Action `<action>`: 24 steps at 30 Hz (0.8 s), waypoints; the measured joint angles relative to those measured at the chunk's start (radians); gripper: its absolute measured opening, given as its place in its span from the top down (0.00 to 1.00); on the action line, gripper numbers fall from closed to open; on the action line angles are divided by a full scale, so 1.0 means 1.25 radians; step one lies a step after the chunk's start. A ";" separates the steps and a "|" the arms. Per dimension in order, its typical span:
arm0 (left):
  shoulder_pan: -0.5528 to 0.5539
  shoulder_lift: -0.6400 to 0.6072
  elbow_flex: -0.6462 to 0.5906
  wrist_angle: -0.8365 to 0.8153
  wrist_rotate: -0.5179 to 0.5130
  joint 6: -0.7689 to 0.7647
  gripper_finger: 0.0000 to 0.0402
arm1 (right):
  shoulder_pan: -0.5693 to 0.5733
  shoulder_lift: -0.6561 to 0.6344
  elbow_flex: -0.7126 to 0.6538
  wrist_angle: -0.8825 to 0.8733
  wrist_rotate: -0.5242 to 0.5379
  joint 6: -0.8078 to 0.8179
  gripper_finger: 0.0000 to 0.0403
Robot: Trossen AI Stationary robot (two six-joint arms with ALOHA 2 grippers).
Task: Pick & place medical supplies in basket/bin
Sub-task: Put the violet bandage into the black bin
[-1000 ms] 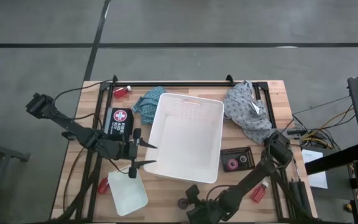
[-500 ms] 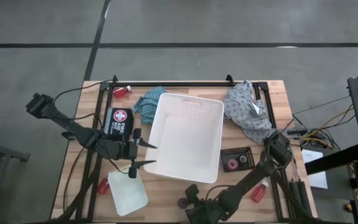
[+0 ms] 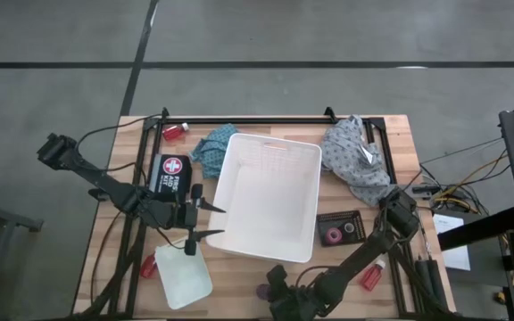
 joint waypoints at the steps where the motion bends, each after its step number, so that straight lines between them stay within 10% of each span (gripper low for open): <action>1: 0.000 0.000 0.000 0.000 0.000 0.000 0.38 | 0.000 0.000 0.000 0.000 0.000 0.000 0.85; 24: 0.000 0.000 0.000 0.000 0.000 0.000 0.38 | 0.031 -0.068 0.001 -0.089 0.008 0.132 0.91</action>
